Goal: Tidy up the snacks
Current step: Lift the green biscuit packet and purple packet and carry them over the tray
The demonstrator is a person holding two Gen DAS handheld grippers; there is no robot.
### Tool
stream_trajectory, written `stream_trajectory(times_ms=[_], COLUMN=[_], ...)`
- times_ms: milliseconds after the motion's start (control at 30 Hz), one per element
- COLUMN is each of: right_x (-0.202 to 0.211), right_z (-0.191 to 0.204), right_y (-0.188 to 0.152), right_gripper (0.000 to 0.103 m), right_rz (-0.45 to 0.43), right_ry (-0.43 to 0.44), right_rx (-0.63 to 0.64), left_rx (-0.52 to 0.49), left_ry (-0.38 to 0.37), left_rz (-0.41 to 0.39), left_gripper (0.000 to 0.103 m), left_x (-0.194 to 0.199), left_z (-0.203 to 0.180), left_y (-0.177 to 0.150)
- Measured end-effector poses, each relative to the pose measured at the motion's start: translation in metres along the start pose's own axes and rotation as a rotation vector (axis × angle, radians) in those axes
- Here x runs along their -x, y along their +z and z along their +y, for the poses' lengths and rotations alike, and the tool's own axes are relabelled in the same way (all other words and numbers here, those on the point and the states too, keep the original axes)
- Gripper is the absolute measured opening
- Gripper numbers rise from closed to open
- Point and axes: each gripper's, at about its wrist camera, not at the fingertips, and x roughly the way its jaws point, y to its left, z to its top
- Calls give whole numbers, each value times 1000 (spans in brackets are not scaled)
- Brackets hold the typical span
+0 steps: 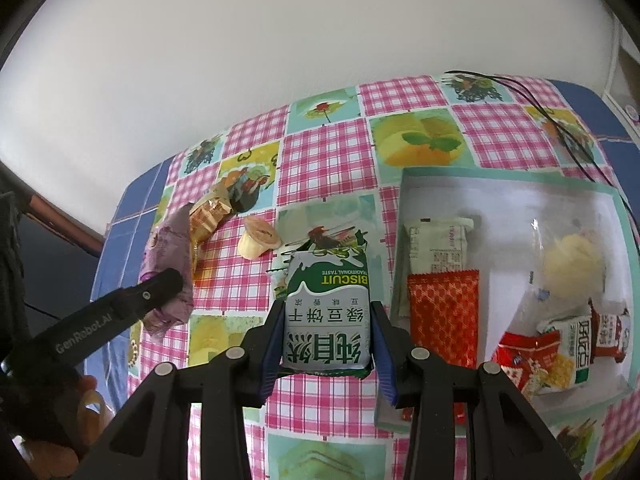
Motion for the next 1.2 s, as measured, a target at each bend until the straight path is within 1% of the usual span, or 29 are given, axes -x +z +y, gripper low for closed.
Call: stream_trajectory(times_ms=[200,433,767,967,1200], right_x=[12,22,31,37,47], right_z=[-10,-24,-63,-90,-125], right_y=[-5,-4,-1,1,2], right_gripper=[43,43,43,43,43], right_rz=[-7,-13,-22,-32,-44], right_ry=[23,23,9,-1,-21], right_rx=[-27,-41,-105,-151,-208], left_rx=[-18,-46,-94,-154,-199], left_ry=[3,7,5,12,11], left_rz=[-5,0,20,18,26], left_gripper=[38,38,38,38,38], left_x=[5,2,-8,-10,-15], left_z=[-17,-40,-72,-97,-120], left_y=[-7,-16,-28,-36,-46])
